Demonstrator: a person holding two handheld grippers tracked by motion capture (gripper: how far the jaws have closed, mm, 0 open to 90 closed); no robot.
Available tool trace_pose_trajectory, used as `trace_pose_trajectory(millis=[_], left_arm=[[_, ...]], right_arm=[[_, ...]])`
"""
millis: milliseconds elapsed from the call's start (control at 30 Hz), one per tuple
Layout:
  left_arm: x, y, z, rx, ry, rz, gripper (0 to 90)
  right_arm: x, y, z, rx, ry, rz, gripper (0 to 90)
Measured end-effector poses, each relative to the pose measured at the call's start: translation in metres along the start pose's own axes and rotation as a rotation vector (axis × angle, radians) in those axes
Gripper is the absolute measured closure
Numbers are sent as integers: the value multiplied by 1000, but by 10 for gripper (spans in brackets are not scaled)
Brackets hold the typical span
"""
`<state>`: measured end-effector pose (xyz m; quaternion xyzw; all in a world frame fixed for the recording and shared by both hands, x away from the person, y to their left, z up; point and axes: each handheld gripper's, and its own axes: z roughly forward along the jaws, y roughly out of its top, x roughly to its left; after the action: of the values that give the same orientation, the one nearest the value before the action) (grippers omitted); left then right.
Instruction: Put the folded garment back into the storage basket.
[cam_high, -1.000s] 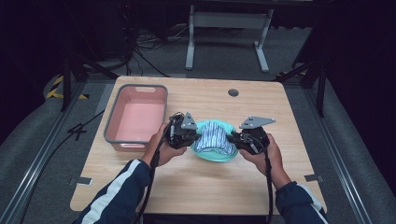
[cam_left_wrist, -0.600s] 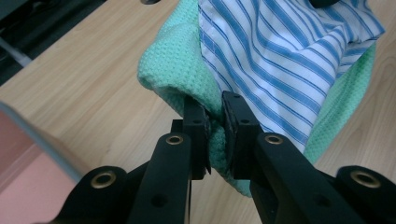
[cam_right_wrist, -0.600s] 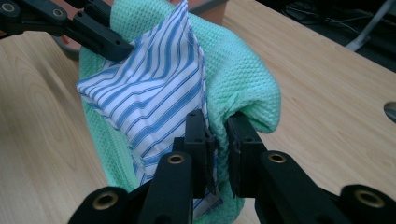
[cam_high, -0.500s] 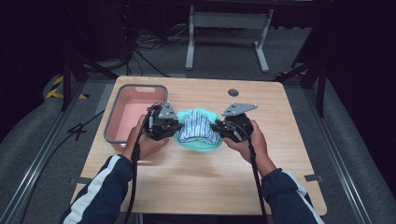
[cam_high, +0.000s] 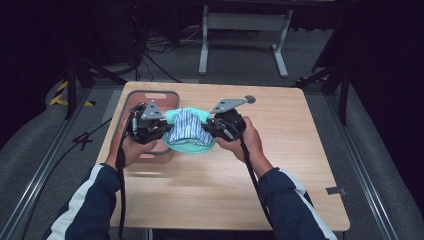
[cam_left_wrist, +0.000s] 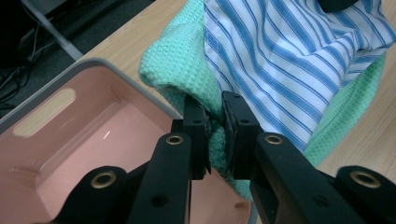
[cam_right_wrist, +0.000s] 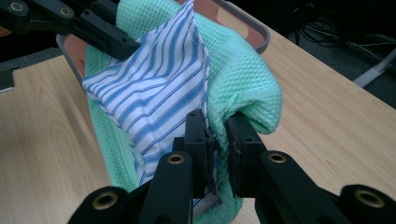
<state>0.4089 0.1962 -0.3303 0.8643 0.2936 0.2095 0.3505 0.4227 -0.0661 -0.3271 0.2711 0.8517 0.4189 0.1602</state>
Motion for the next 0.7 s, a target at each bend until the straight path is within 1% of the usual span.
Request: trace_pose_trajectory(millis=[100,133,167,200,233,267,300,333,400,433,500,533,567,600,633,667,700], left_arm=[[8,-6,-6,2,10,-10,809],[8,-6,-6,2,10,-10,809],[11,-8,-9,2,16,-24,809],[14,-10,-12,12,27,-18,809],[16,-11,-13,8,33,-27,809],[18,-13,-15,15,33,-30,809],[20,-14,-17,18,44,-27,809],[22,-16,-19,22,44,-32,809],[28,-19,-23,19,52,-42,809],[32,-22,-26,21,55,-52,809],[35,-23,-27,23,60,-55,809],[38,-25,-29,21,66,-58,808],[39,-27,-30,20,68,-64,808],[42,-29,-32,20,75,-60,808],[46,-33,-33,21,83,-73,809],[46,-33,-33,21,83,-73,808],[49,-37,-33,24,92,-82,808]], right_arm=[[4,9,8,-3,5,-12,801],[4,9,8,-3,5,-12,801],[5,11,11,-3,9,-12,801],[7,15,16,-7,13,-11,801],[8,18,19,-9,17,-13,801],[9,20,22,-7,19,-12,800],[10,22,25,-8,21,-14,801],[11,26,32,-12,29,-9,800],[12,27,34,-11,31,-11,800],[14,32,42,-10,36,-13,800],[15,33,44,-10,37,-13,800],[17,38,51,-10,45,-10,800],[17,38,51,-10,45,-10,800],[20,42,56,-13,48,-19,800],[21,43,59,-13,51,-18,800],[22,45,62,-9,56,-20,800],[24,47,66,-4,56,-22,800]])
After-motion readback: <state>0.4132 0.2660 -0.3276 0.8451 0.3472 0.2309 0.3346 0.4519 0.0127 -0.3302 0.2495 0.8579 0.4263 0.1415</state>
